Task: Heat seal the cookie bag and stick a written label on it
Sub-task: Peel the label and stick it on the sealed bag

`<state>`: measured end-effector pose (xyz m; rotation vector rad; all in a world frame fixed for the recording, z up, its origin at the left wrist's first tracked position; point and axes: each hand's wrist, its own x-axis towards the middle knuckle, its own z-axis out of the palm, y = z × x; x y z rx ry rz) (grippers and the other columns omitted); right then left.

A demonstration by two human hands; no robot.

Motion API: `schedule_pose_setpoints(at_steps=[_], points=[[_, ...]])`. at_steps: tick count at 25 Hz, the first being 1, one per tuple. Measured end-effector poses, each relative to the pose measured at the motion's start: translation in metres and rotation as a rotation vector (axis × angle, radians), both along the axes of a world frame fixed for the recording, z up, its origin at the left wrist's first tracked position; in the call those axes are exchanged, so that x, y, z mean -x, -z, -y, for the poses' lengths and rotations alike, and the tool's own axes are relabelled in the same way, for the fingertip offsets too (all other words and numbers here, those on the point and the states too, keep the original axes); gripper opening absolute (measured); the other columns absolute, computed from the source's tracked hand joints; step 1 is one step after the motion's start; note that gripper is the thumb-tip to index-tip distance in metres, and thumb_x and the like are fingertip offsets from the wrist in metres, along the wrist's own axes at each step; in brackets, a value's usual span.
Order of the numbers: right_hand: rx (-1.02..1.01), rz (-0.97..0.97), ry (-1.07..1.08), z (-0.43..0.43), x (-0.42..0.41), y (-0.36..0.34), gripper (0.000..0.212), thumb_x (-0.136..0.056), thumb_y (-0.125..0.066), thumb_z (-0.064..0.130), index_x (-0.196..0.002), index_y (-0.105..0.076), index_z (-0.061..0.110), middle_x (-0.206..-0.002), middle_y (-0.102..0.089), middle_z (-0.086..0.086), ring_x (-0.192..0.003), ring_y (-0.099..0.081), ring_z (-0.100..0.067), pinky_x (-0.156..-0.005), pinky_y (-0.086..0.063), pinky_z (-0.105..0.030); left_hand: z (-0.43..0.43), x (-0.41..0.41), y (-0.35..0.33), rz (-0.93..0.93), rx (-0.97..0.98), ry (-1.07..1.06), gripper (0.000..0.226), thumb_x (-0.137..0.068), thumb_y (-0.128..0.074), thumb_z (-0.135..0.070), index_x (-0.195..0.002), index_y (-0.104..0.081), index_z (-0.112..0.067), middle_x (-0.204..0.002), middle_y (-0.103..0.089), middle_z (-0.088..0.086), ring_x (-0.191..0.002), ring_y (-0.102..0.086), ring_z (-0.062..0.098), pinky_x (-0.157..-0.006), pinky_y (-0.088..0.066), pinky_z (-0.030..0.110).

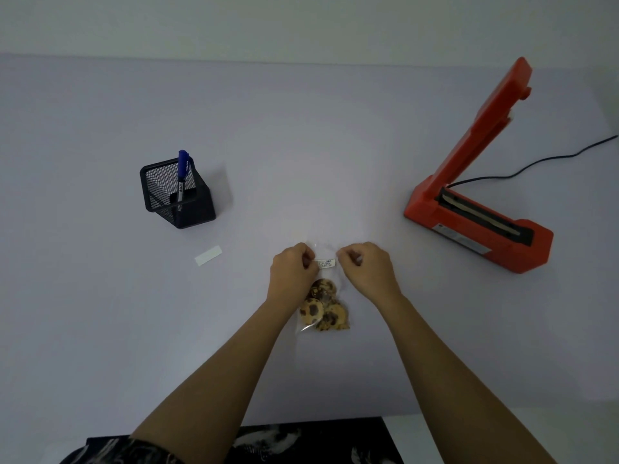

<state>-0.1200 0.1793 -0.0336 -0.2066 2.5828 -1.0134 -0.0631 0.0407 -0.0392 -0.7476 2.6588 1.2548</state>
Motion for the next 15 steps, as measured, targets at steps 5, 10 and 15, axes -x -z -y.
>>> schedule_pose_setpoints(at_steps=[5,10,15], points=[[-0.059,0.029,-0.047,0.0046,0.0053,0.0022,0.031,-0.07,-0.076,0.041,-0.086,-0.068,0.015,-0.079,-0.06,0.002,-0.071,-0.054,-0.01,-0.058,-0.037,-0.015,-0.0017,0.0012,0.0011,0.006,0.012,-0.015,0.011,-0.081,-0.06,-0.009,-0.091,-0.063,-0.008,-0.08,-0.063,0.002,-0.073,-0.059,0.017,-0.069,-0.051,0.028],[-0.113,0.022,-0.121,0.0058,0.0094,0.0057,0.028,-0.072,-0.078,0.029,-0.09,-0.064,0.012,-0.087,-0.058,-0.002,-0.078,-0.053,-0.012,-0.068,-0.039,-0.022,0.0004,0.0001,0.003,-0.003,-0.03,-0.06,0.009,-0.078,-0.06,-0.003,-0.085,-0.062,-0.009,-0.078,-0.061,0.001,-0.07,-0.055,0.014,-0.06,-0.042,0.013],[-0.014,0.009,-0.172,0.0006,0.0075,0.0047,0.023,-0.077,-0.073,0.017,-0.098,-0.065,0.014,-0.09,-0.056,0.002,-0.074,-0.053,-0.01,-0.069,-0.047,-0.021,0.0045,0.0003,0.0067,-0.058,0.018,-0.01,0.008,-0.08,-0.064,-0.007,-0.086,-0.069,-0.009,-0.085,-0.066,0.004,-0.075,-0.059,0.015,-0.068,-0.044,0.02]])
